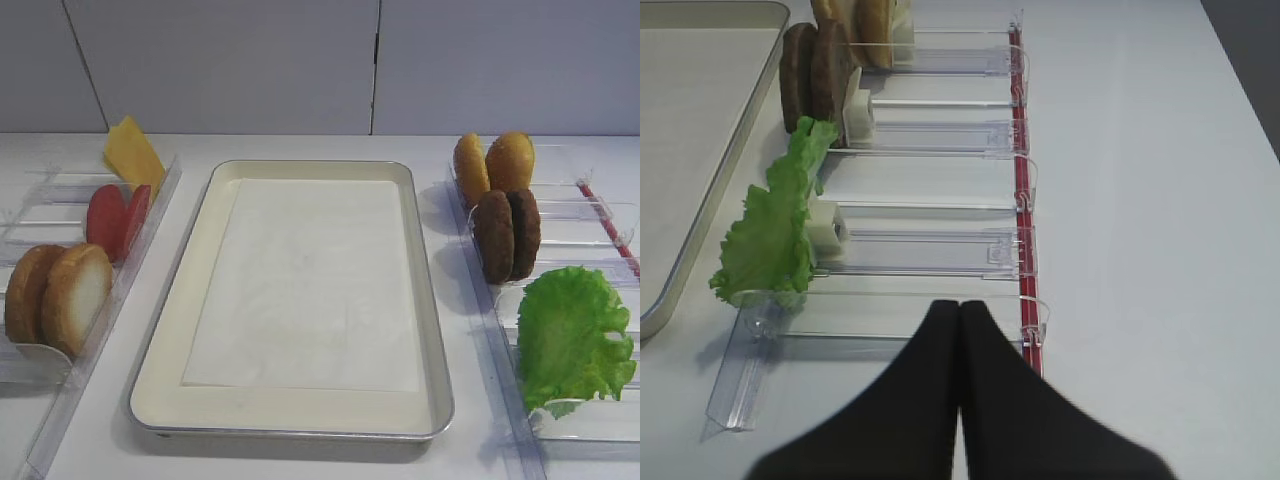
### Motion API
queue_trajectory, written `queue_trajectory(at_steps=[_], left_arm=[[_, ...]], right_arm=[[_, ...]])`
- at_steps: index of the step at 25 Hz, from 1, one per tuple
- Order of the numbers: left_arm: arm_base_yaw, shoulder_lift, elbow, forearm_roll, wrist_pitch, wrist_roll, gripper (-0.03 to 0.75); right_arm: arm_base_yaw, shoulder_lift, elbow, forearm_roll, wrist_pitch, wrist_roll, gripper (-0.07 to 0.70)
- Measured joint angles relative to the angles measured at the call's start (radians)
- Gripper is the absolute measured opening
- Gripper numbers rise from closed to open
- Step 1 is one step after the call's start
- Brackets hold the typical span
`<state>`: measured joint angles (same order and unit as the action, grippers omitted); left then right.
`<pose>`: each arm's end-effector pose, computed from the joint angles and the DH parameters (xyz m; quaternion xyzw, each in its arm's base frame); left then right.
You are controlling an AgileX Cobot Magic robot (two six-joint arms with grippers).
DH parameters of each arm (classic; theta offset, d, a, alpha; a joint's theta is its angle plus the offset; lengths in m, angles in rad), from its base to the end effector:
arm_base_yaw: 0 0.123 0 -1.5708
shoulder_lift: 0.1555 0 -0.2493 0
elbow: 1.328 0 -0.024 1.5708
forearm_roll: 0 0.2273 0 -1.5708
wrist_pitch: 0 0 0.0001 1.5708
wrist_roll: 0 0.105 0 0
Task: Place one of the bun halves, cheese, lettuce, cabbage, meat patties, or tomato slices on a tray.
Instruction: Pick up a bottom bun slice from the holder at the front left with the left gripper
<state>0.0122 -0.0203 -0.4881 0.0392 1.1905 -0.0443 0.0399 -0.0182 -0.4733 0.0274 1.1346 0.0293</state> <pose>0.0145 0.0040 0.2451 -0.0271 0.8827 0.0120 0.4690 0.0192 0.0034 0.2461 -0.0056 0.8739 0.0305 0.4852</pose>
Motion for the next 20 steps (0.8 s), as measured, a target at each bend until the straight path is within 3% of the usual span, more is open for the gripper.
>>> queue_trajectory(at_steps=[20], left_arm=[[0.0, 0.0, 0.0, 0.026, 0.0, 0.018, 0.531]], right_arm=[[0.0, 0.0, 0.0, 0.0, 0.0, 0.006, -0.028]])
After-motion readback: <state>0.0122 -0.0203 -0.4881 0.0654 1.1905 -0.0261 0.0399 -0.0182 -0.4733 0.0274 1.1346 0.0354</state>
